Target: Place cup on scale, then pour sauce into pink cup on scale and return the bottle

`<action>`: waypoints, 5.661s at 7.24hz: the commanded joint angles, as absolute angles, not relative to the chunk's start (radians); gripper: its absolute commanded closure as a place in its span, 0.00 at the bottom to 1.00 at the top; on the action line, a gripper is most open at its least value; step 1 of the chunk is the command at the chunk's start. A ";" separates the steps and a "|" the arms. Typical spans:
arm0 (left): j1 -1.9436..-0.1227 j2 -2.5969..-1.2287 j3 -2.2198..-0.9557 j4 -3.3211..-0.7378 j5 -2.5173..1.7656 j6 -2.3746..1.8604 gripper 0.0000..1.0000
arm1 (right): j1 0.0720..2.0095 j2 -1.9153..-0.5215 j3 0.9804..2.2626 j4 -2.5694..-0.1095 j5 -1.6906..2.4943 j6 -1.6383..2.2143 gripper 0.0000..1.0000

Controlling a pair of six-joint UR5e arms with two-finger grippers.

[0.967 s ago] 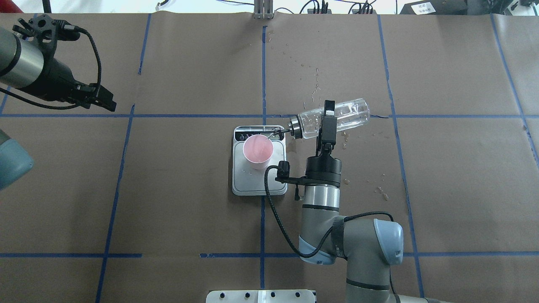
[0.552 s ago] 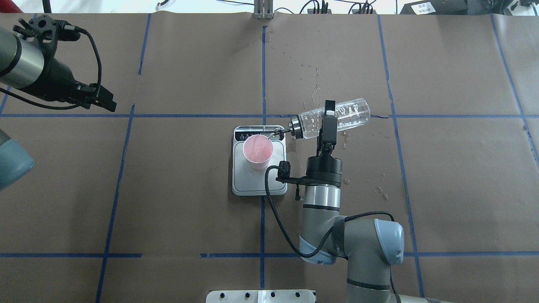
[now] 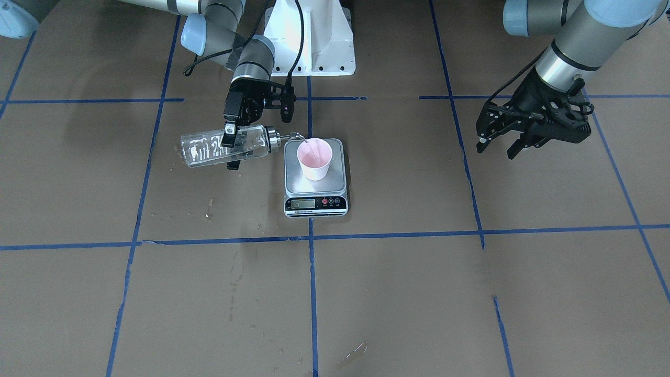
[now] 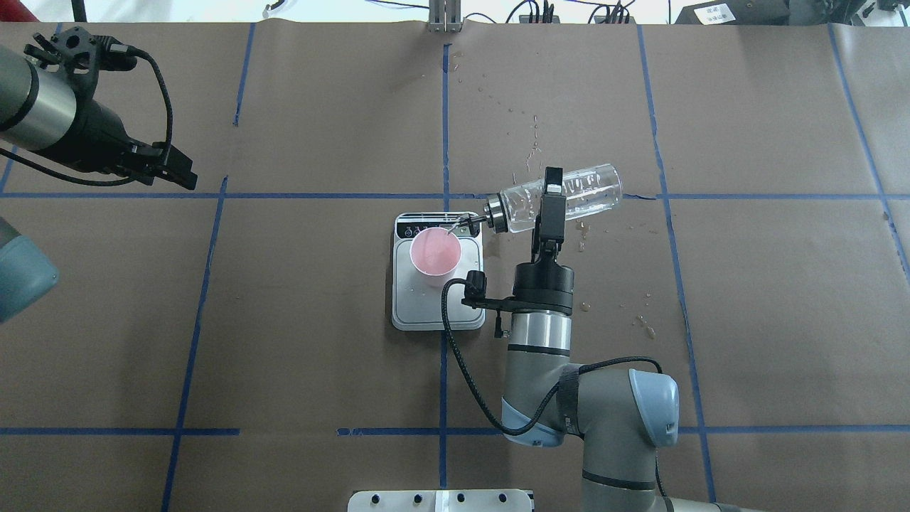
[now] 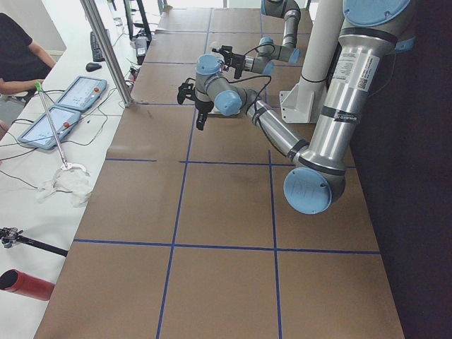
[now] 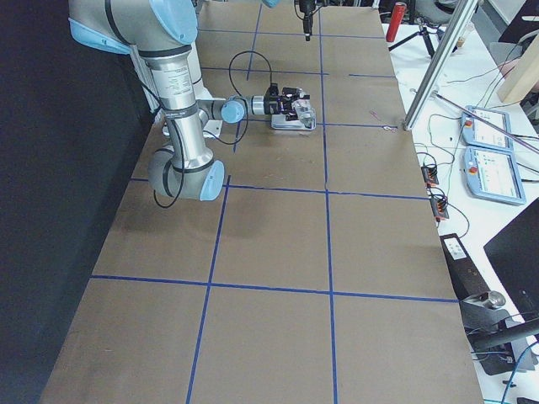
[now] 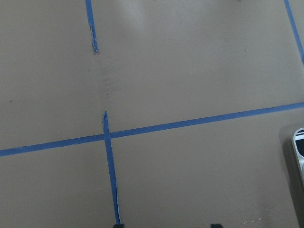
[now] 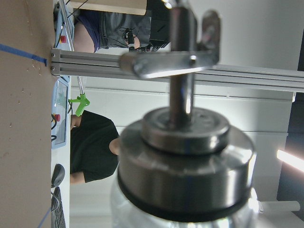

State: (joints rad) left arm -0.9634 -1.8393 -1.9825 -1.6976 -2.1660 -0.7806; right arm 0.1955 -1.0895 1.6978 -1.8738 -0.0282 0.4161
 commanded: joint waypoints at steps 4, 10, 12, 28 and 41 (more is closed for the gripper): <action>-0.962 -1.842 -1.979 -1.698 -2.166 -0.779 0.32 | 0.170 -1.132 1.634 -1.185 0.074 0.449 1.00; -0.960 -1.848 -1.976 -1.698 -2.164 -0.785 0.32 | 0.137 -1.265 1.635 -0.577 0.221 0.977 1.00; -0.960 -1.852 -1.976 -1.698 -2.160 -0.788 0.32 | 0.138 -1.391 1.634 -0.469 0.250 0.980 1.00; -0.962 -1.845 -1.996 -1.698 -2.118 -0.790 0.31 | 0.291 -1.572 1.640 -0.557 0.572 1.207 1.00; -0.960 -1.848 -1.996 -1.698 -2.118 -0.792 0.30 | 0.256 -1.562 1.706 -0.722 0.575 1.308 0.69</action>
